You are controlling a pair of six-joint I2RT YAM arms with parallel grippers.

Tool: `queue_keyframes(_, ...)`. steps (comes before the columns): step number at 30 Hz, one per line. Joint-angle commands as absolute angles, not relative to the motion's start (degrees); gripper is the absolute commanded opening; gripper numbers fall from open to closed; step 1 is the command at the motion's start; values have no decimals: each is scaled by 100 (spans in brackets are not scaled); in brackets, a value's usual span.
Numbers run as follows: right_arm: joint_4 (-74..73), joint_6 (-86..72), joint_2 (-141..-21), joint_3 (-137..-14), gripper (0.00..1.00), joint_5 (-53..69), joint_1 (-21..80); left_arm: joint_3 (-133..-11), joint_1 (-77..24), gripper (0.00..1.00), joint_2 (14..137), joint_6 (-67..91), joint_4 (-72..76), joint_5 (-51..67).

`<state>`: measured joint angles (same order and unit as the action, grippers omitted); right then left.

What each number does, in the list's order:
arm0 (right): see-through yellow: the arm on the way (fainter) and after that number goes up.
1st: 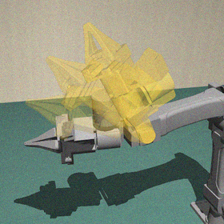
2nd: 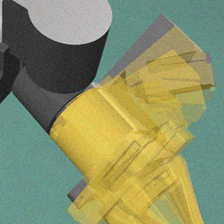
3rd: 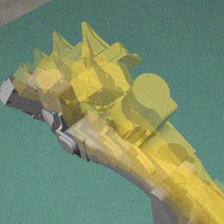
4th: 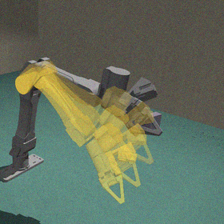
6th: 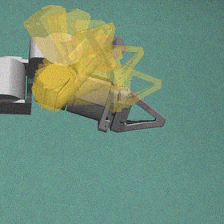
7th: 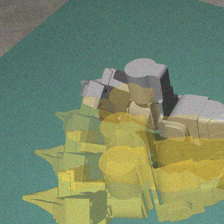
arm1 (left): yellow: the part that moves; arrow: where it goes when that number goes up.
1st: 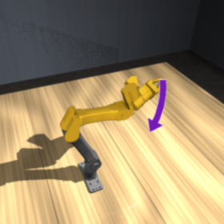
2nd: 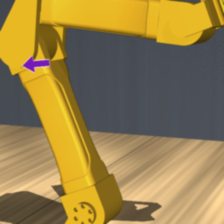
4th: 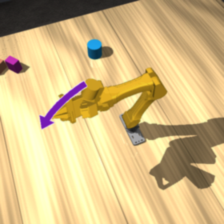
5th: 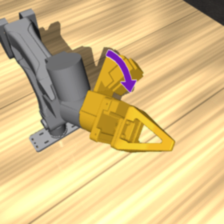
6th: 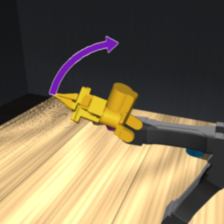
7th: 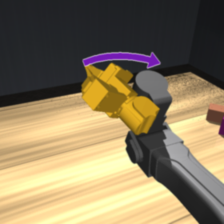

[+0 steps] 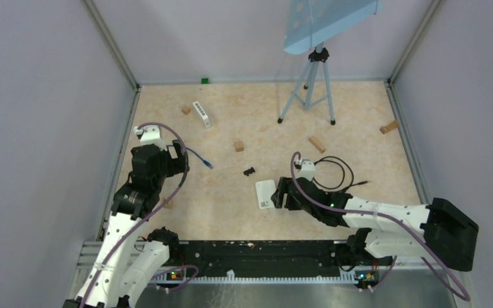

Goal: Insert the plug into the switch port
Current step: Place the switch port at the center of the board.

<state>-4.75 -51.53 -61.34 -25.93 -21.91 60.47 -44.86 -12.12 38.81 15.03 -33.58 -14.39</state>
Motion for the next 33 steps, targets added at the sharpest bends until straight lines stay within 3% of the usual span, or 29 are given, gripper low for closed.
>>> queue_keyframes(1, -414, -4810, -6872, -2903, 64, -1757, 6014, -4487, -1204, 99, 3877, 1479, -3173, -1409)
queue_keyframes(7, 705, -5148, -7972, -3003, 61, -1014, 6047, -4484, -1204, 99, 3907, 1468, -3169, -1387)
queue_keyframes(14, 1094, -4988, -8388, -3518, 70, -775, 6320, -4482, -1205, 99, 3944, 1467, -3171, -1379)
queue_keyframes(23, -632, -4731, -7093, -3725, 78, -2204, 6299, -4474, -1204, 99, 4026, 1435, -3139, -1283)
queue_keyframes(33, -1587, -4546, -5766, -3121, 78, -2387, 5697, -4475, -1204, 99, 4117, 1393, -3123, -1176)
